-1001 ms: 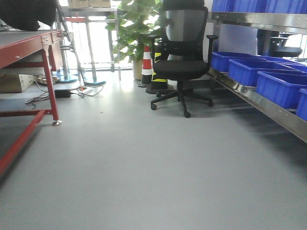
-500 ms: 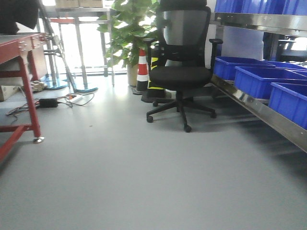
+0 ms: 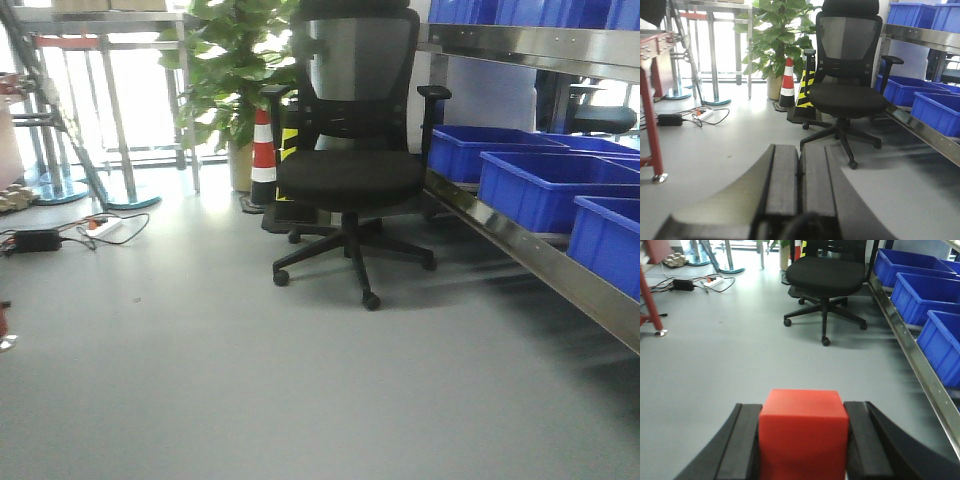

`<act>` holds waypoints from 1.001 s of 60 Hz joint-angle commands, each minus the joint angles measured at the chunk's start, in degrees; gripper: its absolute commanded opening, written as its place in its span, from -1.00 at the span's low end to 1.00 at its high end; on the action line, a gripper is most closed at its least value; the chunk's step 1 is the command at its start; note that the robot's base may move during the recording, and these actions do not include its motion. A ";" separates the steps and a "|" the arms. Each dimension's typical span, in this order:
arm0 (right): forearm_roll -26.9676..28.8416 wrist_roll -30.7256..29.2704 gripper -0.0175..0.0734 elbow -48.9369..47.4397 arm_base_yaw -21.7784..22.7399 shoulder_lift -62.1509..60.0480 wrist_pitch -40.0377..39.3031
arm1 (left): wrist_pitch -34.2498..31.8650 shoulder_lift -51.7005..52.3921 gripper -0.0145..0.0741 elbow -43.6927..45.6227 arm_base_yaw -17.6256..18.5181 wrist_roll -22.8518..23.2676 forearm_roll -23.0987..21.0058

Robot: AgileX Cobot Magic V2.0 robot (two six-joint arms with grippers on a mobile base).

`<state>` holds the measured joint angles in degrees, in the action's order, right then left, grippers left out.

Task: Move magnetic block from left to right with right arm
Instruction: 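Drive the base across the room carrying the cube in the right gripper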

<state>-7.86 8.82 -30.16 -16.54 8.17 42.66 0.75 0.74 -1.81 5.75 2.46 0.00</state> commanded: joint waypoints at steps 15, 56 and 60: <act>-0.71 -0.61 -0.26 -1.54 0.22 0.83 -4.84 | -5.17 0.81 -0.94 -0.53 -0.15 0.25 0.00; -0.71 -0.61 -0.26 -1.49 0.22 0.83 -4.84 | -5.17 0.81 -0.94 -0.53 -0.15 0.25 0.00; -0.71 -0.61 -0.26 -1.49 0.22 0.83 -4.84 | -5.17 0.81 -0.93 -0.53 -0.15 0.25 0.00</act>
<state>-7.86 8.82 -30.16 -16.54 8.17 42.66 0.75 0.74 -1.81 5.67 2.46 0.00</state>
